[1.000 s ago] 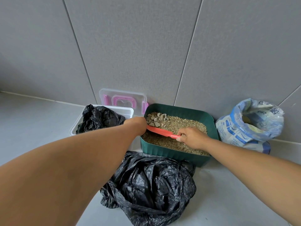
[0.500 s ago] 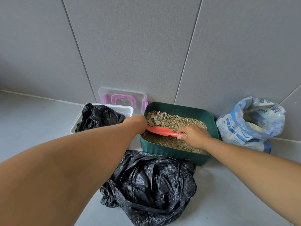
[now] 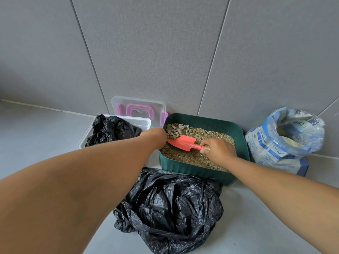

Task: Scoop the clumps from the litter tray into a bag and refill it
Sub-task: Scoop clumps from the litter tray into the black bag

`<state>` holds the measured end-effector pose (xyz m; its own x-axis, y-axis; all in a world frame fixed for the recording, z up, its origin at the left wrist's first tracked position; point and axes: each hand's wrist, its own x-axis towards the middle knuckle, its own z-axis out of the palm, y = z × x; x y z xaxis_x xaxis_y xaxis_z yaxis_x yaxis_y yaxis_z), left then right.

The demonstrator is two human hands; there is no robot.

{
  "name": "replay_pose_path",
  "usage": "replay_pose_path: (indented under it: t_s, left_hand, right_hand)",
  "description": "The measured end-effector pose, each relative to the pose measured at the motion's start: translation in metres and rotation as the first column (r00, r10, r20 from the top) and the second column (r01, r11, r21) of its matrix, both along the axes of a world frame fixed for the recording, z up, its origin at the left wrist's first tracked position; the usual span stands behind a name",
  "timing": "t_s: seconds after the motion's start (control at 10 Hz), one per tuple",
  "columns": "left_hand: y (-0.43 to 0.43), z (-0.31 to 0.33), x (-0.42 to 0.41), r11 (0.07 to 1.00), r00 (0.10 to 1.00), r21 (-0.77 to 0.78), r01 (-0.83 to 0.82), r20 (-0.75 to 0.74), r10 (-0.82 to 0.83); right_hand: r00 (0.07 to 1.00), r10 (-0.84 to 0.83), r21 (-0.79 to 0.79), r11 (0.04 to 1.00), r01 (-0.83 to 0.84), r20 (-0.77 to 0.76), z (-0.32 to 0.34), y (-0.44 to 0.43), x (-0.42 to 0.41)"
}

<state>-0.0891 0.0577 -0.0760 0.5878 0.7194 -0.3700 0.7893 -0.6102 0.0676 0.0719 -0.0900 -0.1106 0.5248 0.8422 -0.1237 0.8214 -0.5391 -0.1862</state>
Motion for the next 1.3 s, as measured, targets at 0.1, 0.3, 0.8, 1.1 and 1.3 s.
replay_pose_path:
  t_s: [0.1,0.3,0.8,1.1,1.3]
  left_hand:
    - [-0.001,0.002,0.0,1.0,0.999,0.019,-0.025,0.034,0.024]
    - [-0.001,-0.006,0.004,0.999,0.996,0.027,-0.028,-0.086,0.03]
    - [0.006,0.014,-0.012,0.928,0.945,-0.309,-0.209,0.18,0.273]
    - [0.008,0.024,-0.02,0.838,0.909,-0.487,-0.246,0.184,0.374]
    - [0.003,0.021,-0.016,0.891,0.933,-0.406,-0.203,0.196,0.302]
  right_hand:
    - [0.998,-0.052,0.022,0.998,0.053,-0.041,0.001,0.003,-0.003]
    - [0.982,-0.122,0.071,0.989,0.133,-0.144,0.005,0.006,-0.008]
    - [0.973,0.006,0.22,0.974,0.047,-0.233,0.028,-0.032,0.012]
    - [0.947,0.305,0.123,0.948,-0.293,-0.1,0.044,-0.076,0.007]
    - [0.847,0.476,0.178,0.836,-0.52,0.239,0.039,-0.078,0.008]
